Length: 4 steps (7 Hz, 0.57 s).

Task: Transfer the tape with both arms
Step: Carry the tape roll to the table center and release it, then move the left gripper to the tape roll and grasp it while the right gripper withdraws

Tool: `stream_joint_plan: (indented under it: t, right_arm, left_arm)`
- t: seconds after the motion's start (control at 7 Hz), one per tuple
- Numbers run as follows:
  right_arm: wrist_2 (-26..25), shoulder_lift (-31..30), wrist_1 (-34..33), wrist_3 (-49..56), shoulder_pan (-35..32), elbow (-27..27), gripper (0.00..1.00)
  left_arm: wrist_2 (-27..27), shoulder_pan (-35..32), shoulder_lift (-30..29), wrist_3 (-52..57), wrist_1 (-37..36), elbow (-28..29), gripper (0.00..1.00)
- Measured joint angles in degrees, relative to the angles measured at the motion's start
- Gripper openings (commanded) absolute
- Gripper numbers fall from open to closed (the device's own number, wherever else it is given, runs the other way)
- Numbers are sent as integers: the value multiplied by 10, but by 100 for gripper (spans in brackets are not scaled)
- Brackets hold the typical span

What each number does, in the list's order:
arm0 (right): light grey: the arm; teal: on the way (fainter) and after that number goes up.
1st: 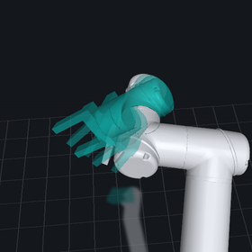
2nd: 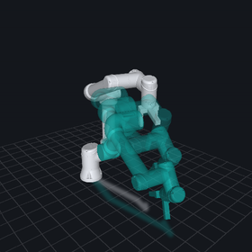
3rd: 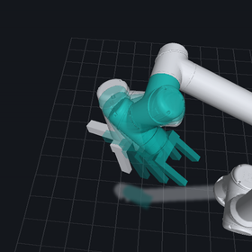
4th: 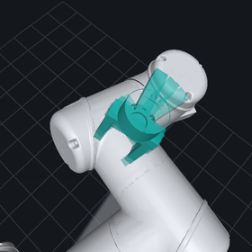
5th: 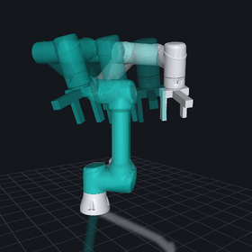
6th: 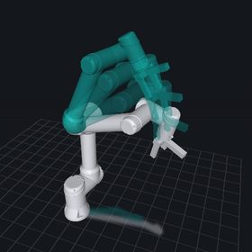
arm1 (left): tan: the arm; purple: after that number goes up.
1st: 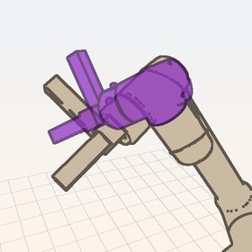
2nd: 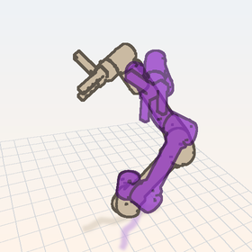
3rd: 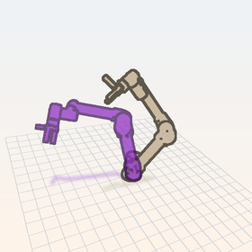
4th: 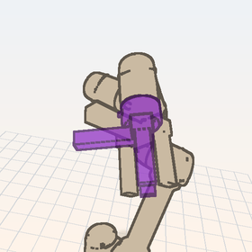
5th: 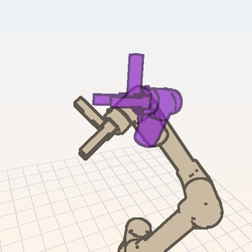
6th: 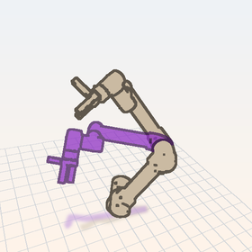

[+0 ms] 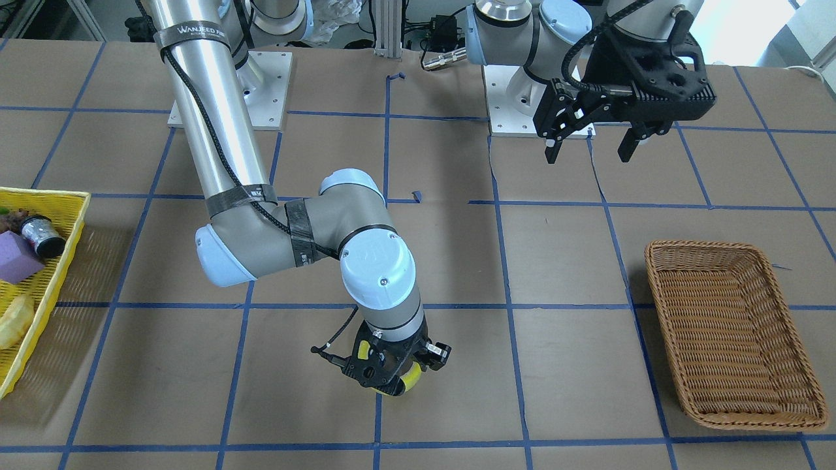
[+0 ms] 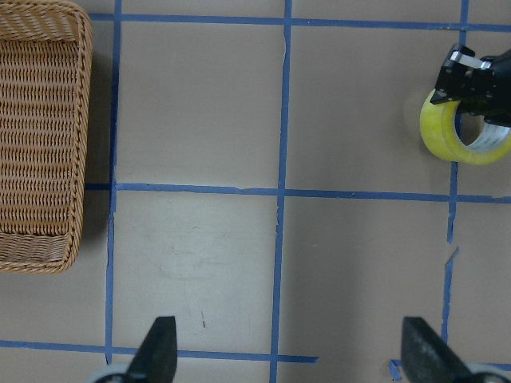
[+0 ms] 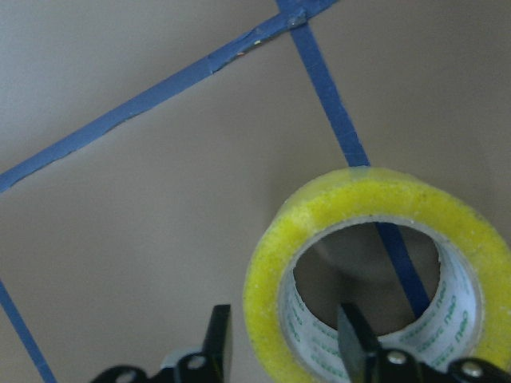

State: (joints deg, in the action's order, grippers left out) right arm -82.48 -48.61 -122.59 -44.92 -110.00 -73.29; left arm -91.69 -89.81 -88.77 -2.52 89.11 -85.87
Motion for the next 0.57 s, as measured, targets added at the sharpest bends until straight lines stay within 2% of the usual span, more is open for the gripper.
stream_joint_plan:
  t: [0.29,0.43,0.57]
  right_arm:
    - [-10,-40,30,41,12,-3,100]
    - [-20,-76,80,82,40,-6,100]
    - [-29,-121,145,149,84,-16,100]
  left_arm:
    - [1,9,-29,-4,-6,2,100]
    - [25,10,-53,-21,-35,-18,100]
    - [65,10,-82,-75,-102,-56,100]
